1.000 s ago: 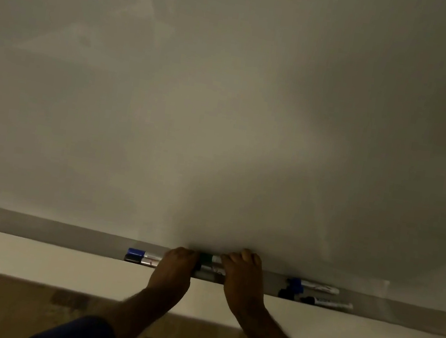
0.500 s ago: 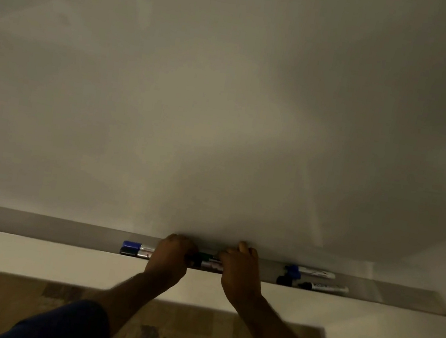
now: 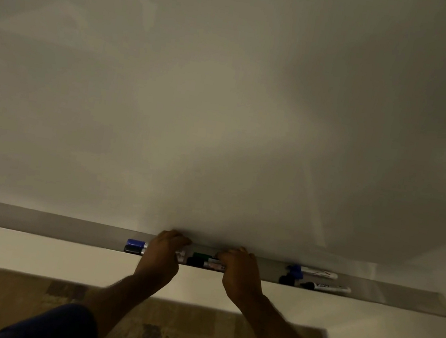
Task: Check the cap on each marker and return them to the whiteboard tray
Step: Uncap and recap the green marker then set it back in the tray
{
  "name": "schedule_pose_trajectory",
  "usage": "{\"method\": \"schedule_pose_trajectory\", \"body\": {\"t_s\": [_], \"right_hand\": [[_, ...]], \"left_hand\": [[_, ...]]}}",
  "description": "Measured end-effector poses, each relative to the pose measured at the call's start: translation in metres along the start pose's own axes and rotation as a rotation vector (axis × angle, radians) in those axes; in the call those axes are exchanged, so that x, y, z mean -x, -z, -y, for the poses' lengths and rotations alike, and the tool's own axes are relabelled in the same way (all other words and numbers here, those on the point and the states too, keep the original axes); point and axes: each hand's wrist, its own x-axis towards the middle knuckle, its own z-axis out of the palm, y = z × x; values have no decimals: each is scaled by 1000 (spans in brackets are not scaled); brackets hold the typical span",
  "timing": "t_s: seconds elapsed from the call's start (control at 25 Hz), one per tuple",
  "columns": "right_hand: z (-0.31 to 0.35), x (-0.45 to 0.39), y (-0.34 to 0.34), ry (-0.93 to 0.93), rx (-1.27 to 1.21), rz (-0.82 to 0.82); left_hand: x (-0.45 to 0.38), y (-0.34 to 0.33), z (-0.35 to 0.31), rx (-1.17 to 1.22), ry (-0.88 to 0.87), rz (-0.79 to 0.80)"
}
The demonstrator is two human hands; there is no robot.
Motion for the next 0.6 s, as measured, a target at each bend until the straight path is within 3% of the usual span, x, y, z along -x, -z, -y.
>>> {"method": "schedule_pose_trajectory", "body": {"t_s": [0.6], "right_hand": [[13, -4, 2, 67, -97, -19]], "left_hand": [[11, 1, -1, 82, 127, 47]]}}
